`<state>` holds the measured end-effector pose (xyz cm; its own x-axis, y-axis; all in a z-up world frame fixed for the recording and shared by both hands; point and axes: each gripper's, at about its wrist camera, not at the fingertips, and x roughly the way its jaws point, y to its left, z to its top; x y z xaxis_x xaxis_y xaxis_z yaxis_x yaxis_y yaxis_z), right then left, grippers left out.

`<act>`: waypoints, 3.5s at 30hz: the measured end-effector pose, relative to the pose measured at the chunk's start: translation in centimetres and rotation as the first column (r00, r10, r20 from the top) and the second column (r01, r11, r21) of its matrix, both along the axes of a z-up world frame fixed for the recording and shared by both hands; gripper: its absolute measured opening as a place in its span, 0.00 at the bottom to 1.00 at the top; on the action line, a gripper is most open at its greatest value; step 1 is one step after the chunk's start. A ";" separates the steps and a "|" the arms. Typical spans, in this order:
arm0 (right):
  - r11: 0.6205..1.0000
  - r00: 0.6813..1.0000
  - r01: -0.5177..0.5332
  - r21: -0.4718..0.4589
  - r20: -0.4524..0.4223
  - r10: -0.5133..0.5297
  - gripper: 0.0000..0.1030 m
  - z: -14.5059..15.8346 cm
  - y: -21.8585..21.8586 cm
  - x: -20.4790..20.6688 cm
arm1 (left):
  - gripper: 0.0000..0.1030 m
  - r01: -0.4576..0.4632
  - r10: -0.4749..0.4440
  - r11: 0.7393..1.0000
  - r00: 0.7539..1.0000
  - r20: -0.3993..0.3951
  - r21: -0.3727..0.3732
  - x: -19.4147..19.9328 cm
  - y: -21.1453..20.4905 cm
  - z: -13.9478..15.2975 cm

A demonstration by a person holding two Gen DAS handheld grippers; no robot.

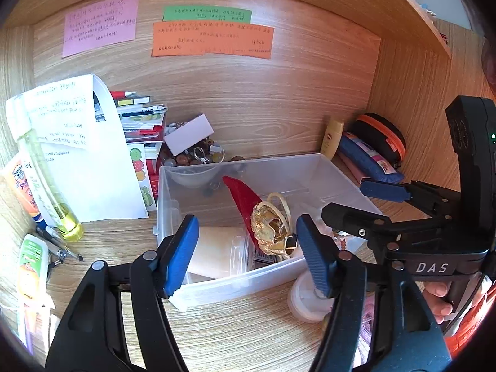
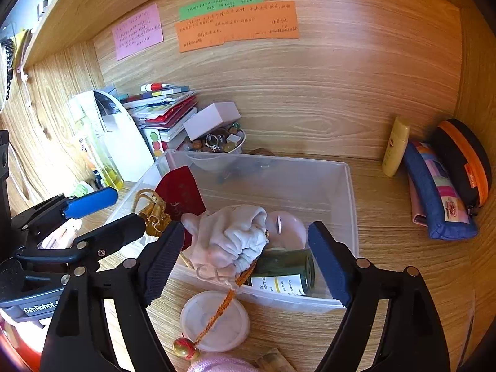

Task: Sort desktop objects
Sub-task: 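Open both grippers to drop the pouch and cloth bag into the box, then grasp the bagged pink rope with the right gripper while the left grasps the gold-tasseled ornament, then carry the pink rope bag and ornament over the clear box, both grippers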

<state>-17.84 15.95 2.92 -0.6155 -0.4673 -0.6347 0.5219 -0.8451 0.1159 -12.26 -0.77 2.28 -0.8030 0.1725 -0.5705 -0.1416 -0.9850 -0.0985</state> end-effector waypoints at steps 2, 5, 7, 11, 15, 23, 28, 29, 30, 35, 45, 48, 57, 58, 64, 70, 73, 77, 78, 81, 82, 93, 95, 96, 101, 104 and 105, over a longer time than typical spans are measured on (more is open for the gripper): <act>1.000 1.000 0.003 0.007 -0.013 -0.003 0.78 0.2 0.1 0.5 | 0.64 -0.003 0.003 1.000 1.000 0.000 -0.002 0.3 0.0 0.1; 1.000 0.999 0.012 0.022 -0.038 -0.011 0.78 0.6 0.3 1.4 | 0.74 -0.012 0.012 1.000 1.000 -0.007 -0.002 0.8 -0.1 0.3; 1.000 0.999 0.011 0.023 -0.045 -0.010 0.78 0.8 0.5 1.9 | 0.74 -0.014 0.014 1.000 1.000 -0.016 -0.003 1.3 -0.3 0.4; 1.000 0.999 0.015 0.019 -0.048 -0.014 0.78 1.0 1.3 2.8 | 0.78 -0.021 0.021 1.000 0.999 -0.024 -0.012 2.2 -0.4 0.7; 0.999 0.998 0.034 0.025 -0.057 -0.032 0.78 1.0 2.3 3.8 | 0.85 -0.027 0.026 0.999 0.999 -0.032 -0.023 3.1 -0.5 0.7; 0.997 0.998 0.060 0.055 -0.035 -0.058 0.79 -0.3 4.0 5.7 | 0.86 -0.035 0.035 0.999 0.999 0.003 -0.035 4.3 -0.5 -0.4; 0.994 0.999 0.051 0.095 0.008 -0.052 0.79 -2.8 4.3 7.1 | 0.86 -0.043 0.044 0.999 0.998 0.037 -0.022 4.8 -0.8 -1.5; 0.993 0.998 0.050 0.108 0.027 -0.053 0.79 -3.5 4.2 7.3 | 0.86 -0.046 0.047 0.999 0.998 0.044 -0.021 4.9 -0.9 -1.8; 0.992 0.998 0.048 0.115 0.045 -0.054 0.79 -4.0 4.2 7.5 | 0.86 -0.048 0.049 0.999 0.998 0.050 -0.021 5.1 -0.9 -2.0; 0.996 0.989 0.036 0.079 0.139 -0.047 0.79 -6.0 4.7 8.7 | 0.86 -0.061 0.064 0.998 0.995 0.079 -0.031 5.9 -1.2 -3.3; 0.999 0.964 0.032 0.026 0.263 -0.038 0.87 -8.5 3.9 10.4 | 0.86 -0.063 0.064 0.998 0.990 0.123 -0.014 7.3 -2.0 -5.0; 1.000 0.966 0.011 0.019 0.259 -0.016 0.93 -8.5 2.9 10.8 | 0.86 -0.065 0.066 0.998 0.990 0.127 -0.012 7.6 -2.1 -5.2; 0.978 0.996 -0.002 0.207 0.084 -0.016 0.80 -9.5 0.5 11.5 | 0.86 -0.023 0.023 1.000 0.991 0.134 -0.005 7.4 -0.2 -5.4; 0.980 0.997 -0.010 0.200 0.080 -0.007 0.72 -9.4 0.7 11.6 | 0.86 -0.014 0.014 1.000 0.991 0.135 -0.004 7.3 0.2 -5.5; 0.990 0.994 -0.006 0.144 0.105 -0.009 0.61 -9.0 2.7 11.0 | 0.86 0.036 -0.035 0.999 0.988 0.153 -0.005 6.6 2.3 -5.9; 0.996 0.993 0.047 0.070 0.103 -0.054 0.60 -7.6 5.9 10.9 | 0.86 0.068 -0.072 0.997 0.977 0.202 0.027 5.6 3.5 -6.9; 0.995 0.993 0.087 0.052 0.080 -0.091 0.60 -6.7 7.3 10.8 | 0.85 0.079 -0.092 0.995 0.968 0.234 0.064 4.8 3.8 -7.3; 0.992 0.990 0.125 0.032 0.054 -0.127 0.60 -5.6 8.6 10.5 | 0.74 0.072 -0.089 0.995 0.963 0.255 0.073 3.9 4.1 -7.4; 0.991 0.990 0.131 0.026 0.049 -0.132 0.60 -5.5 8.9 10.4 | 0.74 0.074 -0.092 0.994 0.962 0.258 0.079 3.7 4.2 -7.4; 0.990 0.989 0.141 0.015 0.035 -0.142 0.60 -5.0 9.2 10.2 | 0.66 0.079 -0.098 0.994 0.960 0.263 0.082 3.1 4.7 -7.4; 0.990 0.989 0.143 0.011 0.030 -0.143 0.60 -4.8 9.4 10.1 | 0.62 0.081 -0.100 0.993 0.959 0.265 0.081 3.0 4.9 -7.4; 0.992 0.991 0.129 0.001 0.018 -0.129 0.60 -4.5 8.8 9.7 | 0.20 0.122 -0.144 0.987 0.959 0.246 0.101 2.9 6.0 -7.1; 0.992 0.992 0.124 -0.002 0.017 -0.124 0.60 -4.4 8.6 9.7 | 0.18 0.128 -0.145 0.988 0.961 0.235 0.087 3.2 6.0 -6.7; 0.992 0.992 0.124 -0.002 0.014 -0.124 0.60 -4.3 8.5 9.7 | 0.18 0.128 -0.145 0.988 0.963 0.229 0.085 3.3 5.9 -6.6; 0.992 0.992 0.123 -0.007 0.006 -0.123 0.60 -3.9 8.2 9.7 | 0.18 0.125 -0.142 0.988 0.965 0.221 0.087 3.5 5.7 -6.4; 0.992 0.992 0.126 -0.011 -0.004 -0.127 0.60 -3.4 8.2 9.7 | 0.18 0.121 -0.139 0.988 0.969 0.206 0.097 3.7 5.4 -6.0; 0.992 0.992 0.127 -0.013 -0.006 -0.127 0.60 -3.3 8.2 9.7 | 0.18 0.121 -0.139 0.988 0.970 0.201 0.099 3.8 5.3 -5.8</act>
